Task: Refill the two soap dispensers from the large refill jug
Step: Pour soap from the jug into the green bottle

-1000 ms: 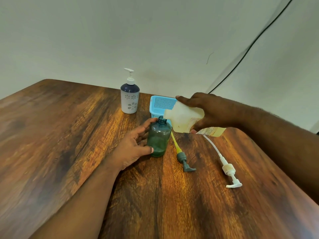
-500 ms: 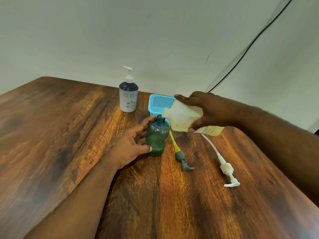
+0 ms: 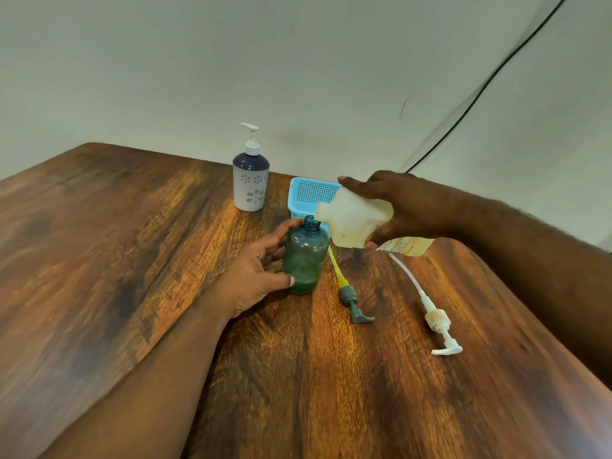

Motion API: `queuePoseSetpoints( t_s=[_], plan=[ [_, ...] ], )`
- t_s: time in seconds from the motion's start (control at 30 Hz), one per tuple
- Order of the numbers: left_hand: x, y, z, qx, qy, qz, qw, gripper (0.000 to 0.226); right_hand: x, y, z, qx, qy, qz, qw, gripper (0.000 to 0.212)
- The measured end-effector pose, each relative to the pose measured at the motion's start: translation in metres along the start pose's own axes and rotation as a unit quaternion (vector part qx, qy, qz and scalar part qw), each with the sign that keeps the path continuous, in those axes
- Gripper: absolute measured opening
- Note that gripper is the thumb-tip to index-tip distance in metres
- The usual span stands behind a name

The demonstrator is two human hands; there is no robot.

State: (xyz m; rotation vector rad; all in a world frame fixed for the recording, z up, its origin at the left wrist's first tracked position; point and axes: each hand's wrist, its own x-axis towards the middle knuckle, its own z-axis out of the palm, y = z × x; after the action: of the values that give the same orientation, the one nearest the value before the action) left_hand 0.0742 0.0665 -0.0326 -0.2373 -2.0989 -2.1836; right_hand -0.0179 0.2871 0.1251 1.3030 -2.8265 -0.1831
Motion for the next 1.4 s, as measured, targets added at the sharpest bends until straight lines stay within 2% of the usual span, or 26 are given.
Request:
queuePoseSetpoints(
  t_s=[1.4],
  plan=[
    [-0.0030, 0.0042, 0.0023, -0.004, 0.008, -0.009, 1.000, 0.093, 0.0006, -0.0020, 0.0003, 0.004, 0.012, -0.005, 1.000, 0.101]
  ],
)
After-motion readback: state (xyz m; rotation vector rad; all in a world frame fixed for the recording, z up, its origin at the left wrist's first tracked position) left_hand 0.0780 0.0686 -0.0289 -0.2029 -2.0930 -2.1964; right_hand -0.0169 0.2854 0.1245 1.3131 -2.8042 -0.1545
